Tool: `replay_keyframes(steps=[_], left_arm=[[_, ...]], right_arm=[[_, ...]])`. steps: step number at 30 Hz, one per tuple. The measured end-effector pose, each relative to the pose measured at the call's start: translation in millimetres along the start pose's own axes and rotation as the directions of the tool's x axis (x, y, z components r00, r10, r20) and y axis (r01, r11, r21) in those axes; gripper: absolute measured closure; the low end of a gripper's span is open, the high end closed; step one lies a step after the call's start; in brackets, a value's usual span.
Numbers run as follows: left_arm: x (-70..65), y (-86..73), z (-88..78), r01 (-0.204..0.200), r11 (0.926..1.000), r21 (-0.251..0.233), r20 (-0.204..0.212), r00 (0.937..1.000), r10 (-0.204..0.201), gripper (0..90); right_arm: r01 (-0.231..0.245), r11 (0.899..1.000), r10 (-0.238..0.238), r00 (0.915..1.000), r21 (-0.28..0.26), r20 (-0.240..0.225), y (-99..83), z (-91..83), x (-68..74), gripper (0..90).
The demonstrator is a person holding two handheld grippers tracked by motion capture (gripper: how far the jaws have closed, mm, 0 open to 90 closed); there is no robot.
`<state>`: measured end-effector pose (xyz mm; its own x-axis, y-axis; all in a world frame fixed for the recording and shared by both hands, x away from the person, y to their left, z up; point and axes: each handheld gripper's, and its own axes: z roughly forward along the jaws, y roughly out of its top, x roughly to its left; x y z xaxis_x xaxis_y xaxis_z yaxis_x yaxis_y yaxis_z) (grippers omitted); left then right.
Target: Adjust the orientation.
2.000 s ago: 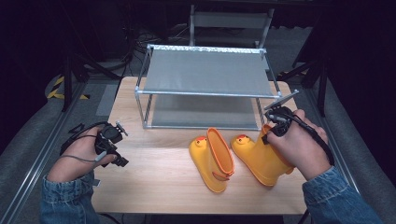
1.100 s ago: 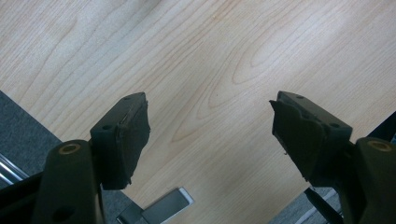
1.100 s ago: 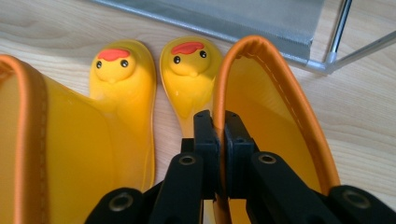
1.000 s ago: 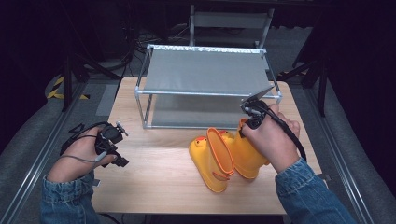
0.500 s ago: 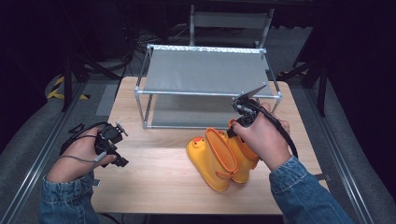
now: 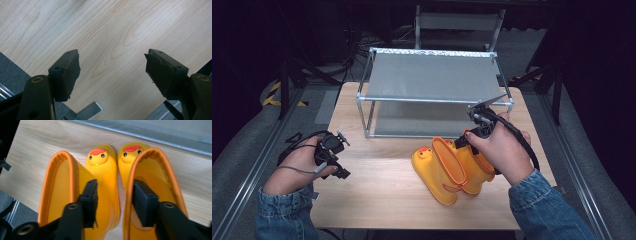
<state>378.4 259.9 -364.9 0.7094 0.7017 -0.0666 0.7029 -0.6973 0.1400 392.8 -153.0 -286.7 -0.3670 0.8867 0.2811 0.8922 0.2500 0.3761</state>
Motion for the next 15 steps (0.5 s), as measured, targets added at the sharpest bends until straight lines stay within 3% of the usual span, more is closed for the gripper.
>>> replay_keyframes(steps=[6, 8, 11, 15], left_arm=[[0.0, 1.0, 1.9, 0.007, 1.0000, 0.007, 0.000, 1.0000, -0.007, 28.3], [0.1, 1.3, 1.9, 0.003, 1.0000, 0.006, -0.002, 1.0000, -0.003, 28.2], [-0.4, 1.6, 1.9, 0.000, 1.0000, 0.009, 0.002, 1.0000, 0.000, 28.2], [-0.3, 2.0, 2.1, -0.008, 0.9999, 0.009, -0.004, 1.0000, 0.008, 28.2]], right_arm=[[0.012, 0.999, -0.013, 0.9995, -0.049, -0.030, -5.4, -6.3, 5.4, 44.5], [0.073, 0.996, -0.073, 0.9973, -0.054, 0.000, -9.2, -6.2, 11.6, 40.7], [0.113, 0.992, -0.112, 0.9932, -0.047, 0.032, -12.1, -5.3, 15.5, 40.7], [0.119, 0.992, -0.118, 0.9926, -0.041, 0.027, -13.8, -5.8, 16.5, 41.7]])
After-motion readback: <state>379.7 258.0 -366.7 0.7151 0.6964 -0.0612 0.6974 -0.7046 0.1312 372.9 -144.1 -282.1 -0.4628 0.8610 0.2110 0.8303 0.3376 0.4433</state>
